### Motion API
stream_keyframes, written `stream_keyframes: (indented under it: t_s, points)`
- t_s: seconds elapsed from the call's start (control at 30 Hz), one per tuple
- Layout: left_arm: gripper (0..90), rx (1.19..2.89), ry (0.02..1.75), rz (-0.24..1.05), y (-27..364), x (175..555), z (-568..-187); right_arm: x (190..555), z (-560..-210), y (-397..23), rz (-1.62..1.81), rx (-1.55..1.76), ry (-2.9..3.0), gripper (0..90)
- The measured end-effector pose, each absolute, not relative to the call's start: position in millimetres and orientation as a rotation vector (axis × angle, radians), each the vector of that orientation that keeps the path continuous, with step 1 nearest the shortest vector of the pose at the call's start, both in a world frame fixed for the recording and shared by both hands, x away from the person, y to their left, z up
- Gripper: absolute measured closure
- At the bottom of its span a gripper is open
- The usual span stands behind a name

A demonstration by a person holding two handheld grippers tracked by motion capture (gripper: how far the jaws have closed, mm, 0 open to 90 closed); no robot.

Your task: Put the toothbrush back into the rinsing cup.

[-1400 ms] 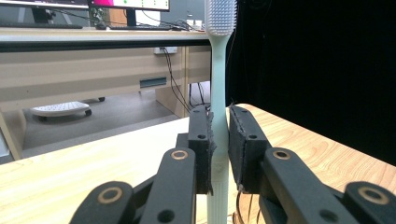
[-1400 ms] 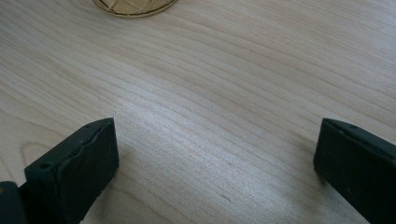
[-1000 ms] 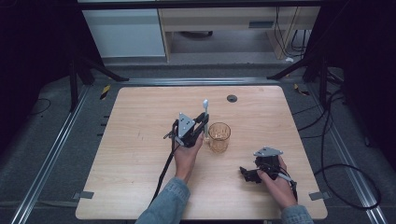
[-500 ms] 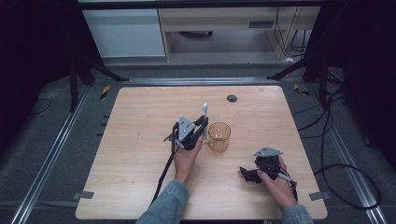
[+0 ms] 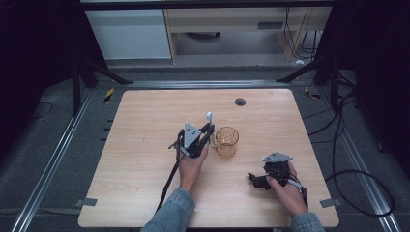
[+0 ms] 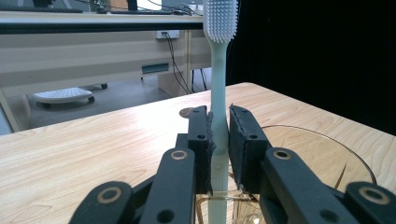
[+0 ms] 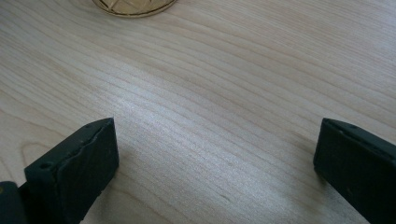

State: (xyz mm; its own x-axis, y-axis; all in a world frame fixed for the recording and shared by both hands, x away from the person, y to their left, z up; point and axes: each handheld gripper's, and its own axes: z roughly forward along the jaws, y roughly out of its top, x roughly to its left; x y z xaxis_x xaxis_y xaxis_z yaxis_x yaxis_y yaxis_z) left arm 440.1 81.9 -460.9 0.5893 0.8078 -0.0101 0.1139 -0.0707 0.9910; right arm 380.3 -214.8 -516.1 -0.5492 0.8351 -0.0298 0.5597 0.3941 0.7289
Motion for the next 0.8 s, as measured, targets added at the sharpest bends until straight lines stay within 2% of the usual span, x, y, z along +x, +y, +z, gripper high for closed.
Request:
stream_keyframes:
  t_s: [0.8]
  points:
    - [78.7, 1.593, 0.810, 0.671, 80.4, 442.9, -465.7, 380.4, -516.1, -215.0, 0.959, 1.200, 2.266, 0.4]
